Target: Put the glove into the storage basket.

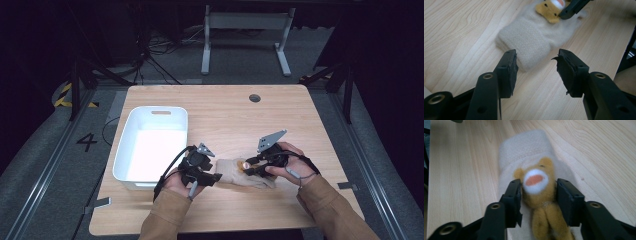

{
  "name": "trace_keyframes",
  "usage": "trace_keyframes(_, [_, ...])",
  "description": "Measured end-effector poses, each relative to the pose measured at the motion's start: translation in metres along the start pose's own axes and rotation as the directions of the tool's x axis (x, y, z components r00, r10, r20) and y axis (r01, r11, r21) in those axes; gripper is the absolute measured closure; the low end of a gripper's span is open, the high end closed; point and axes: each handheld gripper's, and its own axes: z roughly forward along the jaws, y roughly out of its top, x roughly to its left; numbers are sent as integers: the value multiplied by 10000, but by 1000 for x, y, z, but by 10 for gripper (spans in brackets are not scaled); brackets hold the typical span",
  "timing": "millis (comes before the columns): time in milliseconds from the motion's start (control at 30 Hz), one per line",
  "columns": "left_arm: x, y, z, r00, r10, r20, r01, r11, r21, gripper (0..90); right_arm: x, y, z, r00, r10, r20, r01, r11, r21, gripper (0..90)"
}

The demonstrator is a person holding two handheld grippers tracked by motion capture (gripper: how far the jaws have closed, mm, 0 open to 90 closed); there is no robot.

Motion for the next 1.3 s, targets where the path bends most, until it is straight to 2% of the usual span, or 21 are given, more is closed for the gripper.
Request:
trace_keyframes(33, [0,0,0,10000,0,0,0,10000,0,506,0,0,0,10000,0,0,0,10000,0,539])
trace_keyframes(67, [0,1,1,10000,9,46,-9,10000,3,504,1,-1,0,9998,175,-44,-175,9997,-155,476])
trace_keyframes(133, [0,2,1,9999,82,111,-82,10000,-25,499,2,-1,-2,9998,180,-15,-180,9993,-320,445])
trace_keyframes(333, [-1,5,4,9995,207,219,-209,9998,57,482,3,0,-16,9995,54,314,-26,9960,-890,404])
trace_keyframes(433, [-1,6,4,9996,189,209,-190,9998,42,476,3,0,-21,9995,24,304,10,9937,-1121,386])
trace_keyframes(467, [0,6,3,9996,262,92,-262,9997,-20,472,3,0,-26,9982,119,594,-27,9884,-1516,371])
trace_keyframes(600, [3,7,0,9996,229,190,-222,9990,-381,460,4,-1,-39,9942,458,970,-292,9857,-1659,439])
trace_keyframes(667, [4,9,0,9991,297,291,-284,9985,-463,457,3,-3,-47,9885,258,1490,28,9821,-1885,452])
trace_keyframes(733, [4,11,0,9988,351,350,-334,9983,-482,458,1,-6,-56,9850,442,1667,-148,9847,-1734,462])
trace_keyframes(800, [4,14,1,9983,415,402,-398,9983,-415,459,-1,-11,-66,9759,526,2117,-139,9835,-1804,449])
trace_keyframes(833, [4,14,1,9983,415,402,-398,9983,-415,463,-1,-11,-66,9759,526,2117,-139,9835,-1804,449])
trace_keyframes(867, [5,17,0,9984,469,302,-455,9979,-457,466,-4,-17,-78,9666,1023,2350,-587,9809,-1857,448])
trace_keyframes(1000, [9,22,-3,9989,466,105,-459,9974,-562,465,-8,-28,-96,9487,1656,2693,-1117,9724,-2047,398])
trace_keyframes(1033, [9,22,-3,9989,466,105,-459,9974,-562,460,-8,-28,-96,9487,1656,2693,-1117,9724,-2047,398])
trace_keyframes(1067, [9,24,-3,9990,443,-51,-445,9969,-643,460,-9,-31,-99,9439,1867,2723,-1303,9684,-2125,391])
trace_keyframes(1100, [9,25,-3,9990,418,-145,-426,9969,-663,438,-11,-38,-105,9328,2233,2827,-1608,9603,-2282,363])
trace_keyframes(1133, [8,27,-2,9983,469,-336,-493,9960,-740,433,-12,-41,-108,9260,2405,2910,-1745,9562,-2349,337])
trace_keyframes(1200, [8,29,-1,9985,447,-331,-473,9956,-808,428,-14,-47,-113,9165,2658,2988,-1942,9490,-2485,314])
trace_keyframes(1233, [8,29,-1,9985,447,-331,-473,9956,-808,427,-14,-47,-113,9165,2658,2988,-1942,9490,-2485,314])
trace_keyframes(1267, [9,30,-1,9991,302,-291,-327,9955,-890,425,-16,-53,-120,8916,2986,3405,-2167,9414,-2583,253])
trace_keyframes(1300, [9,30,-1,9991,302,-291,-327,9955,-890,420,-17,-55,-122,8805,3123,3568,-2257,9378,-2639,244])
